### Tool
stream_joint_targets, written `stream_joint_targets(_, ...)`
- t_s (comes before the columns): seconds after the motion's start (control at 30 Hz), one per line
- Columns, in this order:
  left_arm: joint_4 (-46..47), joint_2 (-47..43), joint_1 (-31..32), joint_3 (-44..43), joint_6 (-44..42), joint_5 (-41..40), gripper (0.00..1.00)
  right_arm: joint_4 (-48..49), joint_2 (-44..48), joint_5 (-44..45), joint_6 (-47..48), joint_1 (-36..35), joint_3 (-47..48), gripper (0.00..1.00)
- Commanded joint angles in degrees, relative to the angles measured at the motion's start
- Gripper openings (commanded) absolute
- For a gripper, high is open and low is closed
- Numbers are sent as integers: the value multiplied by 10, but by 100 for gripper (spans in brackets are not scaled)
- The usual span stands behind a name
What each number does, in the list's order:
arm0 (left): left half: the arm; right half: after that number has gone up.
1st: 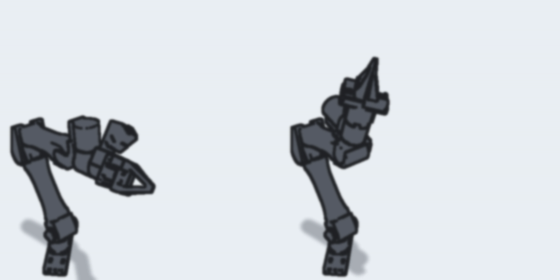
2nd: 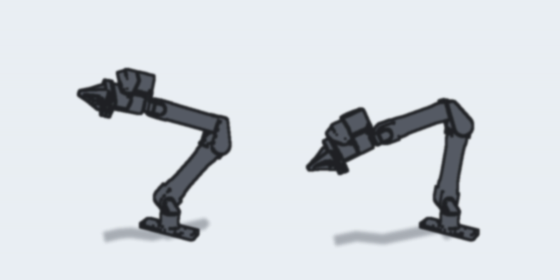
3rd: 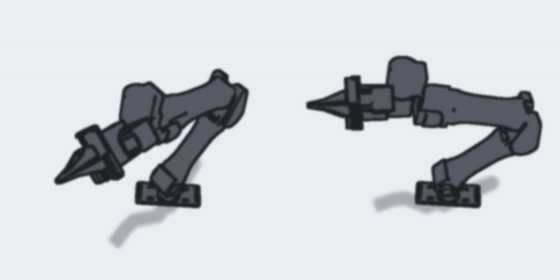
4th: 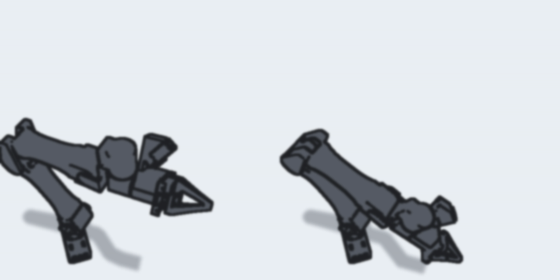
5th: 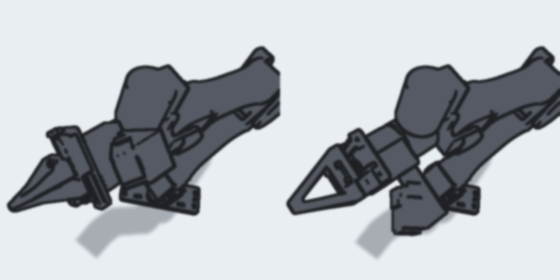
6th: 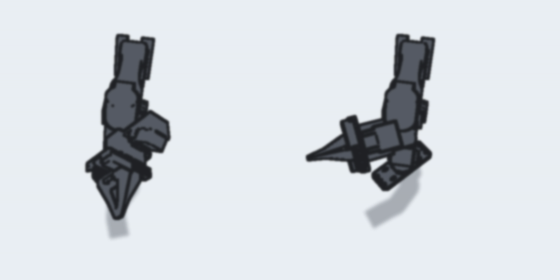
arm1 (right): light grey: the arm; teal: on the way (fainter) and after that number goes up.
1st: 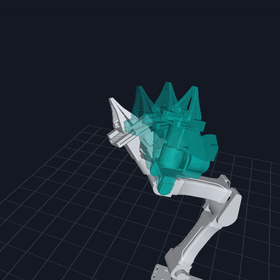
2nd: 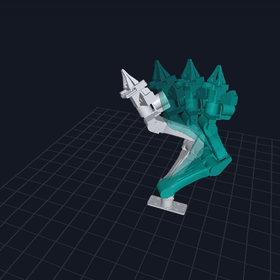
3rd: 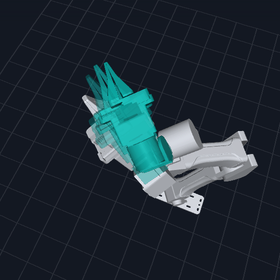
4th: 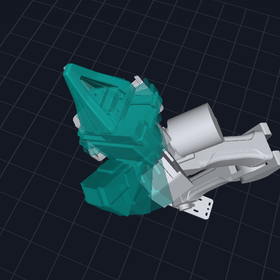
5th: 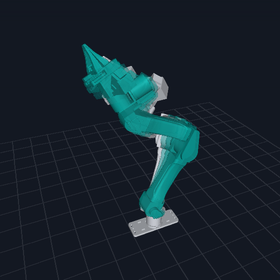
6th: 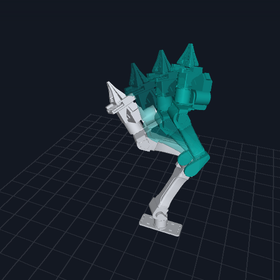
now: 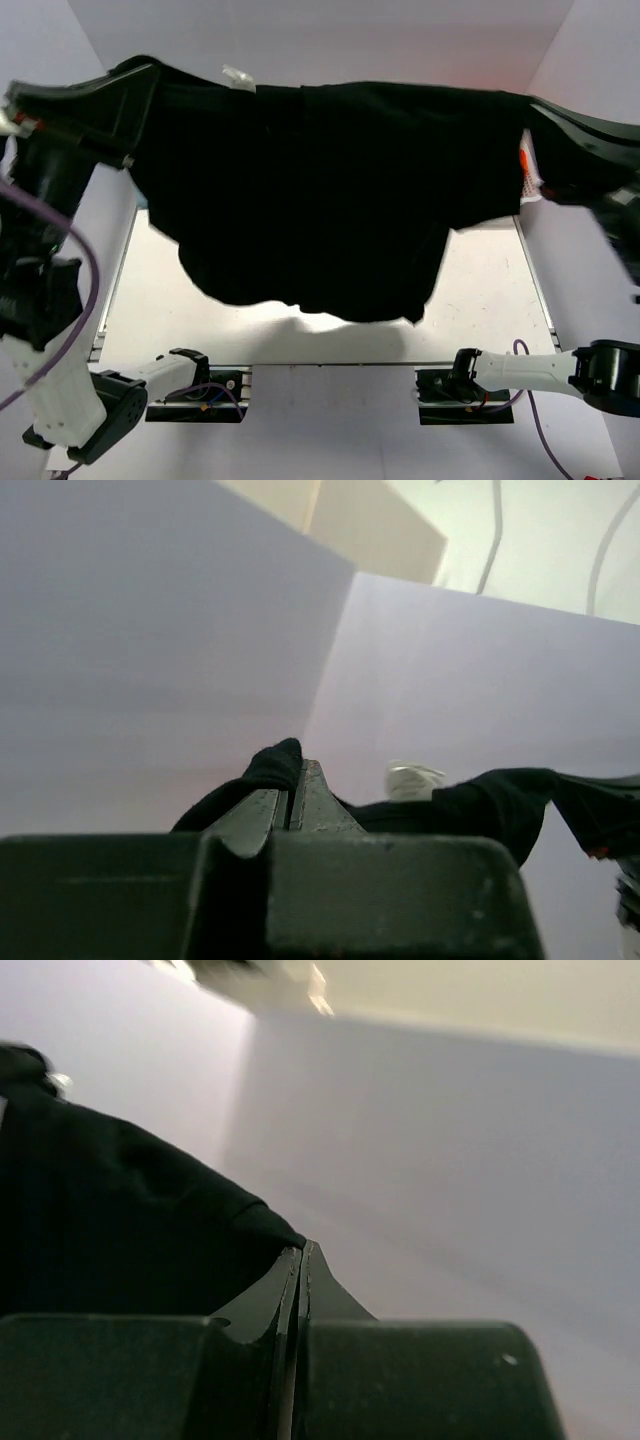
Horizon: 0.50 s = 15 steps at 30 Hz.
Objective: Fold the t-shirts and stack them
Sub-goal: Flatten out the tshirt
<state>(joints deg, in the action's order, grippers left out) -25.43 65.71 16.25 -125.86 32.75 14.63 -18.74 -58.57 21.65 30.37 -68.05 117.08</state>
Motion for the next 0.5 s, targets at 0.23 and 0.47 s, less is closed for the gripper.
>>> stream_joint_targets(0.23,41,-71,-15,-24,22,87,0,-3,35,-255,-47,9,36,0)
stream_joint_targets(0.47,35,-57,-25,-29,12,37,0,27,24,-197,-39,15,31,0)
